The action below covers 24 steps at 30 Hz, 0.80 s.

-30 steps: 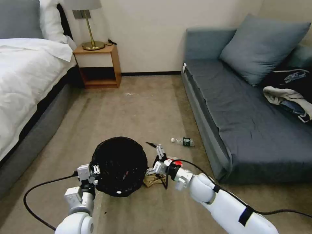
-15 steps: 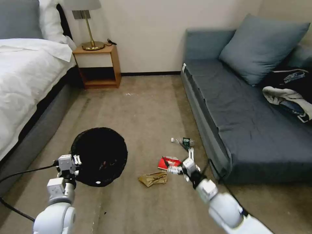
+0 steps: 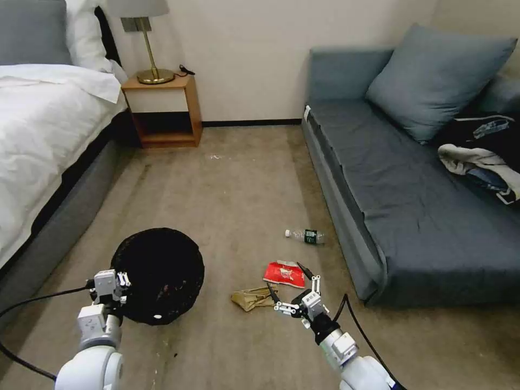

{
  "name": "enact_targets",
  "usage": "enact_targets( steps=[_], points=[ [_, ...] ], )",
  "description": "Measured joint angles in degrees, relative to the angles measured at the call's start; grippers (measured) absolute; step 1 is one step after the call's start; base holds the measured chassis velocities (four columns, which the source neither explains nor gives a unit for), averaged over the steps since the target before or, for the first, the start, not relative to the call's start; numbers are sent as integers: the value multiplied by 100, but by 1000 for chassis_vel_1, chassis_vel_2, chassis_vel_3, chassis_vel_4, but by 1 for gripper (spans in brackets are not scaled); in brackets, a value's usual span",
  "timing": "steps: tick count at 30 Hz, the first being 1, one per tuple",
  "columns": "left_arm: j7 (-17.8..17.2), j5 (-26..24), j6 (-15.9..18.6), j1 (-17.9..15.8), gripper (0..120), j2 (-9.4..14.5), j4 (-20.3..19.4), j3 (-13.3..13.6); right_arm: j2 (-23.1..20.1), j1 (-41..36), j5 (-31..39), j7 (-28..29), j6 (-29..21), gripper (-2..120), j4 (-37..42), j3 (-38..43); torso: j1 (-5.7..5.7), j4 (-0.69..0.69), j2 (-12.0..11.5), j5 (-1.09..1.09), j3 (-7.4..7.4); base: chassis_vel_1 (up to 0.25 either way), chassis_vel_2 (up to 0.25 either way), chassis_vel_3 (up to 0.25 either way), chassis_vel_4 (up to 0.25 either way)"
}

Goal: Pick up the trash bin, then pick up the garbage on the floor and place it into the trash bin.

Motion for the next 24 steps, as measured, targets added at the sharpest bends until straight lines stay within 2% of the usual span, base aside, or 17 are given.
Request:
enact_targets(
  steps=[16, 24],
  points=[
    [4, 1, -19, 4, 6, -60, 0, 31, 13, 148, 186, -244, 123, 100, -174, -9, 0, 0, 0, 1, 0, 0, 0, 0, 0],
    [18, 1, -36, 1, 6, -56, 0, 28, 31, 188, 191, -298, 134, 100, -216, -10, 0, 0, 0, 1, 1, -117, 104, 122, -127]
  ],
)
